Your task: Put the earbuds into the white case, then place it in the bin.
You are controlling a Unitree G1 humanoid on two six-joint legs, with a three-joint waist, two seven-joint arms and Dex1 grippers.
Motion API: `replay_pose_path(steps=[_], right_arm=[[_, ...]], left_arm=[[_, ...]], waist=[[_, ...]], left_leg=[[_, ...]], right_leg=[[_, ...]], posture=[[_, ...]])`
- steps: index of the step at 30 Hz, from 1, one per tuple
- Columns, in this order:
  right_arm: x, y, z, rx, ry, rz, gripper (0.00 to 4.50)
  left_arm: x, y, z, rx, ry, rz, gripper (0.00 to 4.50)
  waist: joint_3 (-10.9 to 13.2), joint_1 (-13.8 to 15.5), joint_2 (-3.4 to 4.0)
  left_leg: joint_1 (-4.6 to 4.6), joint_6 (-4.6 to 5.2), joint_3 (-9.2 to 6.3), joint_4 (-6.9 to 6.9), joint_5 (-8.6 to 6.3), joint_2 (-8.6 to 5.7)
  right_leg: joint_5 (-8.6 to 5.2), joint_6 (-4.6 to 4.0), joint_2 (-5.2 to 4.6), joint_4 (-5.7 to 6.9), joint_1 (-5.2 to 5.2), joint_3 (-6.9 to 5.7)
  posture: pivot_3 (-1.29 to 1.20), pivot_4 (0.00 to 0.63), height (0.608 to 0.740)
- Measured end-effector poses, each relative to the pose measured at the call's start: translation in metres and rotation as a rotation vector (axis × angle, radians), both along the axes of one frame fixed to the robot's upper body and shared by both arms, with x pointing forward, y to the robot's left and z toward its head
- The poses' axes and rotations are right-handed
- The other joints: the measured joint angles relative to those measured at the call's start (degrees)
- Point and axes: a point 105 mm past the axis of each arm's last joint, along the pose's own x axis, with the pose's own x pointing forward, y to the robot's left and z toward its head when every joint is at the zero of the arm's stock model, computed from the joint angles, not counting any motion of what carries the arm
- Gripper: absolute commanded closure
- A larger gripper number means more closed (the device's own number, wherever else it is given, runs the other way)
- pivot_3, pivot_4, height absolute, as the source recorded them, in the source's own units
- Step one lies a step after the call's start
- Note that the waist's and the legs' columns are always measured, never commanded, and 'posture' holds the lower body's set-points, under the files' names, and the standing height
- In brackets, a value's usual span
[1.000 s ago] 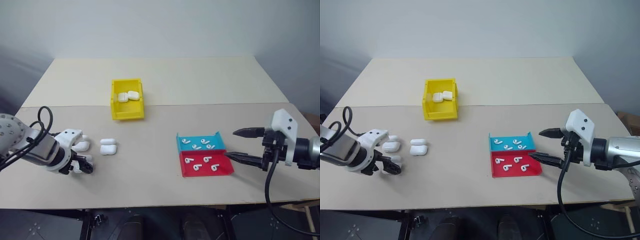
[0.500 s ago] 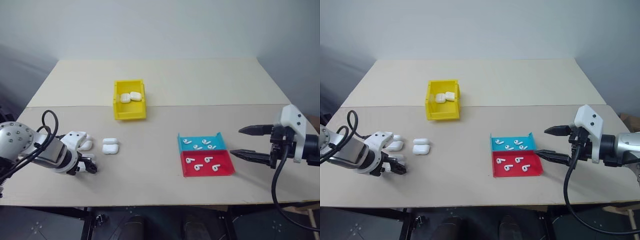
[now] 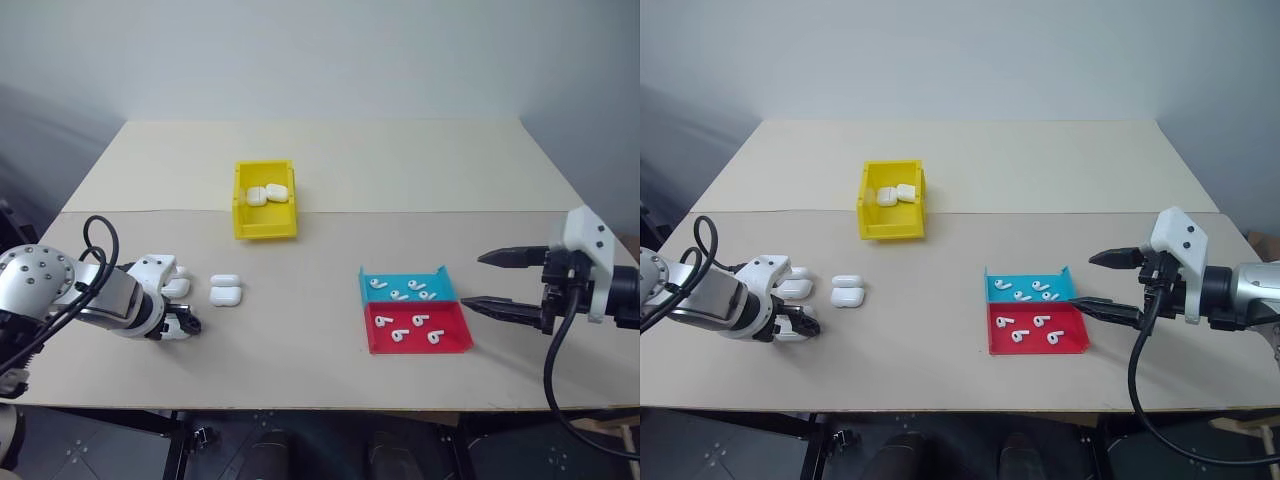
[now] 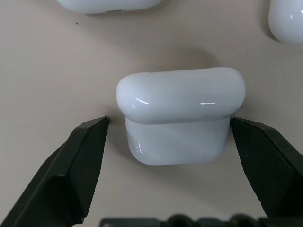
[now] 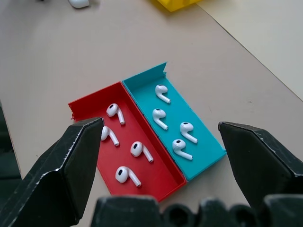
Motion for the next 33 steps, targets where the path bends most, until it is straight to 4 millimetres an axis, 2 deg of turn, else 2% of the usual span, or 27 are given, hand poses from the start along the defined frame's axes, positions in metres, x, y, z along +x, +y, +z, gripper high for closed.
replay_pose_path(steps=[17, 20, 22, 24, 33], right_arm=[[0.0013, 0.0005, -0.0028, -0.004, 0.002, -0.005, 0.00], [0.0018, 0.0003, -0.0028, -0.003, 0.000, -0.009, 0.00], [0.0020, 0.0002, -0.0028, -0.003, -0.001, -0.012, 0.00], [0.0022, 0.0001, -0.0027, -0.003, -0.003, -0.014, 0.00], [0.0033, 0.0006, -0.0040, 0.007, -0.009, -0.026, 0.00]], left_arm=[[-0.0031, 0.0012, 0.0006, -0.009, 0.013, -0.013, 0.05], [-0.0035, 0.0011, 0.0008, -0.011, 0.013, -0.015, 0.65], [-0.0036, 0.0006, 0.0009, -0.012, 0.012, -0.018, 1.26], [-0.0038, 0.0006, 0.0009, -0.013, 0.012, -0.019, 1.67], [-0.0029, -0.0034, 0.0040, -0.009, -0.021, -0.035, 1.67]], waist=[[0.00, -0.34, 0.00], [0.00, -0.43, 0.00], [0.00, -0.48, 0.00], [0.00, -0.54, 0.00], [0.04, -0.62, -0.06]], left_leg=[[-0.04, 0.00, 0.01, -0.05, 0.00, 0.01], [-0.06, 0.00, 0.01, -0.05, 0.00, 0.01], [-0.08, 0.00, 0.01, -0.05, 0.00, 0.01], [-0.09, 0.00, 0.01, -0.06, 0.00, 0.01], [-0.20, 0.00, 0.00, -0.05, 0.00, 0.03]], right_leg=[[0.00, 0.00, 0.01, -0.08, -0.03, 0.01], [0.00, 0.00, 0.01, -0.09, -0.04, 0.00], [0.00, 0.00, 0.01, -0.10, -0.05, 0.00], [0.00, 0.00, 0.01, -0.10, -0.06, 0.00], [0.00, 0.00, 0.00, -0.15, -0.12, -0.01]], posture=[[0.00, 0.150, 0.740], [0.00, 0.150, 0.740], [0.00, 0.150, 0.740], [0.00, 0.150, 0.740], [0.00, 0.150, 0.740]])
